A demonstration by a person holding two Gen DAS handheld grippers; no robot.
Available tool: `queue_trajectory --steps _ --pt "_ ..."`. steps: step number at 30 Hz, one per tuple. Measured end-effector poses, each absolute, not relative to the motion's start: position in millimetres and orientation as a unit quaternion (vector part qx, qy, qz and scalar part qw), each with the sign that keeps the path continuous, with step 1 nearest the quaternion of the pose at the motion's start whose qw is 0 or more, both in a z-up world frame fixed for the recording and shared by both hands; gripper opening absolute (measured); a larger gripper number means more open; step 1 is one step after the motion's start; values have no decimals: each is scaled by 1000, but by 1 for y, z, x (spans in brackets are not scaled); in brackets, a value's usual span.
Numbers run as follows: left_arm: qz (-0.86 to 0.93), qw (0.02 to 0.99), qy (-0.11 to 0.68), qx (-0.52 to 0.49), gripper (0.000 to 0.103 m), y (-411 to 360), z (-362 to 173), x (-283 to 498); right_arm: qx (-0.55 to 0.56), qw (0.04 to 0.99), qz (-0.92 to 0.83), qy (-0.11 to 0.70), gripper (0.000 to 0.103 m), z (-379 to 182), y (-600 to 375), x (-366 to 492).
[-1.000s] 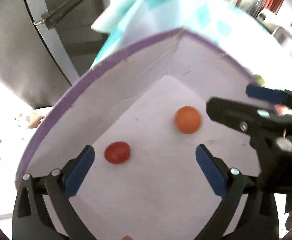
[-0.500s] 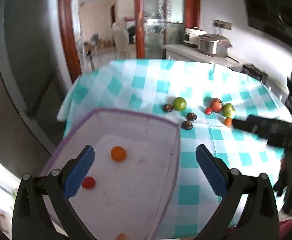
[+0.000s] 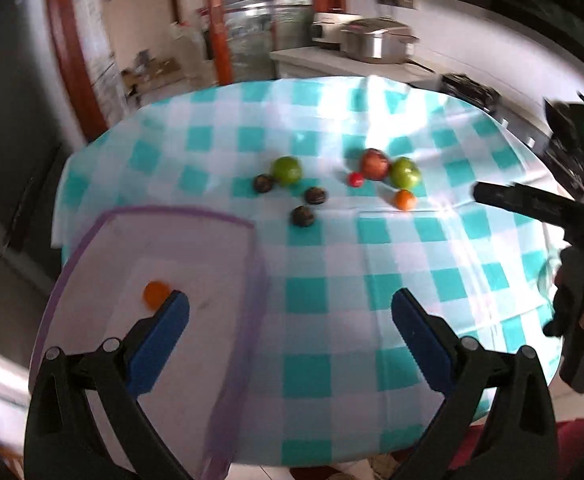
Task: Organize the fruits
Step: 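Move both open tools back over the fruits on the table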
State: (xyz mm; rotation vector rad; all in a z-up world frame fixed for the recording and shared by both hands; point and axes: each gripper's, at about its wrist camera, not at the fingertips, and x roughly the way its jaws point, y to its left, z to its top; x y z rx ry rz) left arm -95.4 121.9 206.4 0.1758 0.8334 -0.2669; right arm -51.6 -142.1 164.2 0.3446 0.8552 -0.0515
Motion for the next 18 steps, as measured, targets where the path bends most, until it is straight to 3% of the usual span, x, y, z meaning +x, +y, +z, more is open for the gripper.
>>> queue_trajectory --steps 9,18 --pt "-159 864 469 94 101 61 160 -57 161 872 -35 460 88 123 -188 2" --pt "-164 799 569 109 101 7 83 -33 148 850 -21 505 88 66 -216 112"
